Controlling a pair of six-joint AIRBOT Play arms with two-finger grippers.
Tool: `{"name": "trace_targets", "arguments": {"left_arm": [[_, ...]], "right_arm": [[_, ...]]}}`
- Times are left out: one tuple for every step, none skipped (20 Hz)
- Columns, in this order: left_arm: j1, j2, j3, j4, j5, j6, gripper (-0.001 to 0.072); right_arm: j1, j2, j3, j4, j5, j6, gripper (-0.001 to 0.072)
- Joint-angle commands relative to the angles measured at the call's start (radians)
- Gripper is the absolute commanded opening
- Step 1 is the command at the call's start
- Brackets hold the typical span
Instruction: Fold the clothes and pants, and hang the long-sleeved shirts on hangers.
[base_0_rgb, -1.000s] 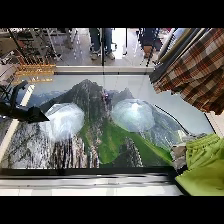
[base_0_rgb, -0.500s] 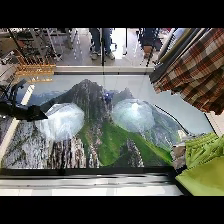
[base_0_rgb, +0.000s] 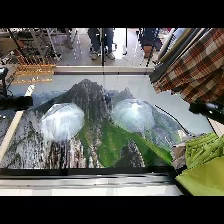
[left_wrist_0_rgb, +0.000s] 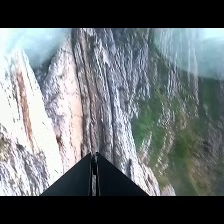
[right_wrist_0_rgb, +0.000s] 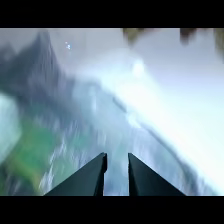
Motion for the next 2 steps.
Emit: {"name": "trace_targets", "arguments": {"left_arm": [[-0.002,0.004,0.001,0.026,0.043,-0.013,0.0014],[-0.002,0.004,0.001,0.026,0.043,-0.013,0.0014]], "right_arm": [[0.157,-0.007,-0.016,-0.075,-0.509,-0.050,0.0187],[0.171,-0.007,-0.016,-0.075,-0.600,-0.050,0.0187]]}}
